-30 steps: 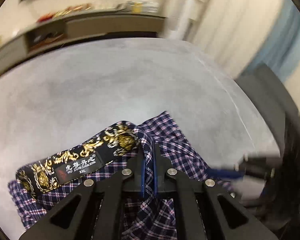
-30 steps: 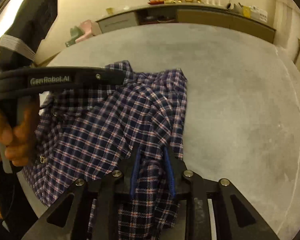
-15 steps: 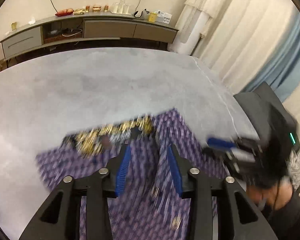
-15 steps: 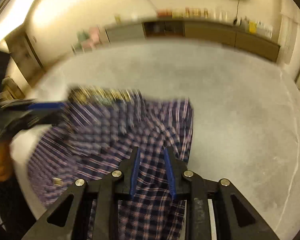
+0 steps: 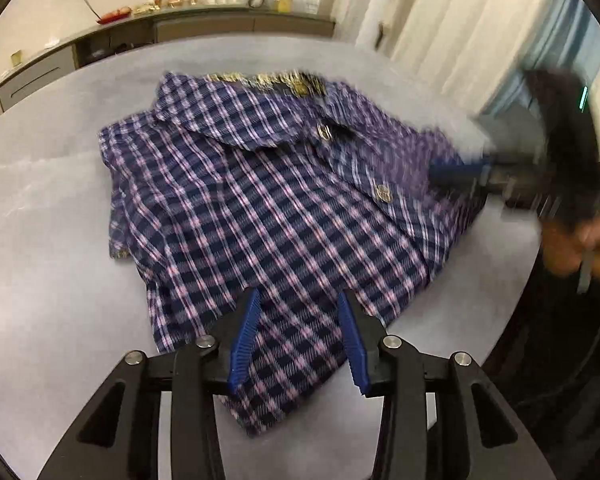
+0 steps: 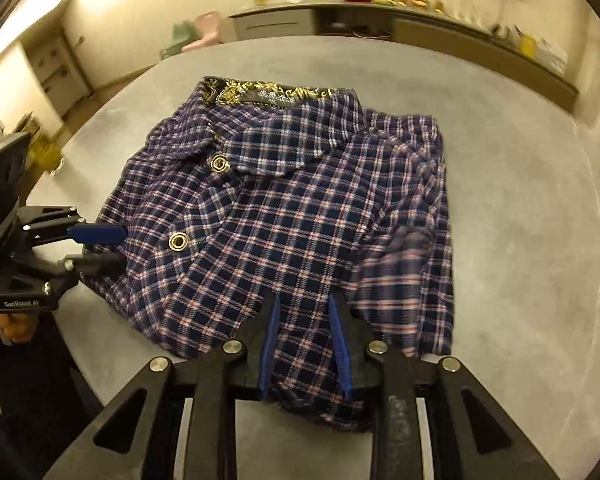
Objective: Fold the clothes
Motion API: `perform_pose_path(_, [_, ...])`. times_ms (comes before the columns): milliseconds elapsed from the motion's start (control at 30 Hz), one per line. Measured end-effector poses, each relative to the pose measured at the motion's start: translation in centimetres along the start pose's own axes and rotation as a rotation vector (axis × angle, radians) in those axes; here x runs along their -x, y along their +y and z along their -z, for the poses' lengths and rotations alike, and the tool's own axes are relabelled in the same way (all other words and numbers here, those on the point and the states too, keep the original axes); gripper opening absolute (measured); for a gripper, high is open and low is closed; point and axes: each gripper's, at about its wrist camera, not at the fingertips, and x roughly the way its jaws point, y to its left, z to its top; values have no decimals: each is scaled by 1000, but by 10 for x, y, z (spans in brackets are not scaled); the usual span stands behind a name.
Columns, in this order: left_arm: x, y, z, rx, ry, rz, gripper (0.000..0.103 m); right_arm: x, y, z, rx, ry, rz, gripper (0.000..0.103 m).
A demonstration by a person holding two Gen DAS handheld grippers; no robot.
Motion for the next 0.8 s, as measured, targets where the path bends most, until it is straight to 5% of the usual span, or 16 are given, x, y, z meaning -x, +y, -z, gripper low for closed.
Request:
perform_pose_path(167, [-23, 16, -44, 16, -24, -77, 32, -26, -23, -33, -73, -69, 70, 27])
perform_pose_path(333, [-39, 27, -80, 151, -65, -82, 34, -31, -39, -49, -136, -120, 94, 30])
perform_pose_path(400, [-30, 20, -72, 159, -81, -109, 42, -19, -30, -41, -137, -124, 118, 38])
perform_pose_path(467, [-18, 9, -55, 120, -119, -135, 51, -7, -20, -34, -139, -129, 142, 67])
perform_pose_path(500, [-15, 5, -47, 109, -130, -149, 55, -1, -15, -30, -139, -131, 155, 70])
perform_pose_path(633, [-13, -4, -32, 196, -125, -151, 55, 23, 4, -15, -144, -139, 198, 71])
perform_pose_path(800, [-4, -13, -21, 291, -141, -144, 56, 33, 8, -4, -170, -168, 127, 71])
